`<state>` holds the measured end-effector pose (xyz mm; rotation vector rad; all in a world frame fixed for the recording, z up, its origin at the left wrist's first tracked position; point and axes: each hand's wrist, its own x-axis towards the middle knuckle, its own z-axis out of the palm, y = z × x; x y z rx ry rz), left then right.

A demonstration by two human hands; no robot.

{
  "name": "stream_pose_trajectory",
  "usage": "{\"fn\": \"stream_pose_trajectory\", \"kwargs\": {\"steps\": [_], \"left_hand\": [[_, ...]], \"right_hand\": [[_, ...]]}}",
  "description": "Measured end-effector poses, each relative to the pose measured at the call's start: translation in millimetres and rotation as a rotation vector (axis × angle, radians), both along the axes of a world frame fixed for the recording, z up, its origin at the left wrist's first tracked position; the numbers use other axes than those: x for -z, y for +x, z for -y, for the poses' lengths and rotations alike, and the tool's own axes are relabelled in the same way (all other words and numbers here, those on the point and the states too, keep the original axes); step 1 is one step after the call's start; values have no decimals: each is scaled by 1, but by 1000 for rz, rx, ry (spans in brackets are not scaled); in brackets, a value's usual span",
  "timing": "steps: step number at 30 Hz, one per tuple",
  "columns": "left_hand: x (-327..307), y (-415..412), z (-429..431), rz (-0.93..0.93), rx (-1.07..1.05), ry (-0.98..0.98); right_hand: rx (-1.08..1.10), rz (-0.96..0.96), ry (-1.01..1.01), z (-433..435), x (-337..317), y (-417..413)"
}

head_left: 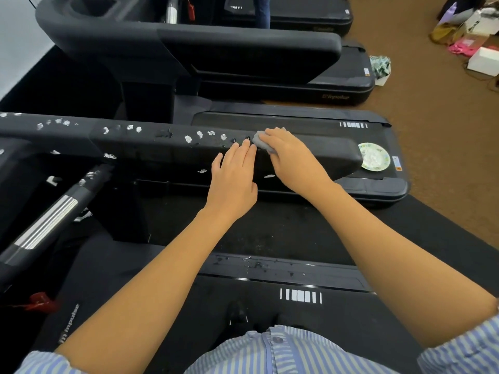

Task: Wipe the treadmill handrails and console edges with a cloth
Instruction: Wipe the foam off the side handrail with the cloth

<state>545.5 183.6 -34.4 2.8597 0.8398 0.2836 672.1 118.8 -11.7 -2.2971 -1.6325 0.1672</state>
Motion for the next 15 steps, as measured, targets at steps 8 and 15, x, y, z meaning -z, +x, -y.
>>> {"fn": "stream_pose_trajectory", "kwargs": {"steps": [8,15], "left_hand": [[-10,5,6,349,-48,-196],[-30,19,20,657,-80,-770]], "right_hand": [[277,-457,301,20,-12,3],[61,-1661,300,19,-24,-21]]}}
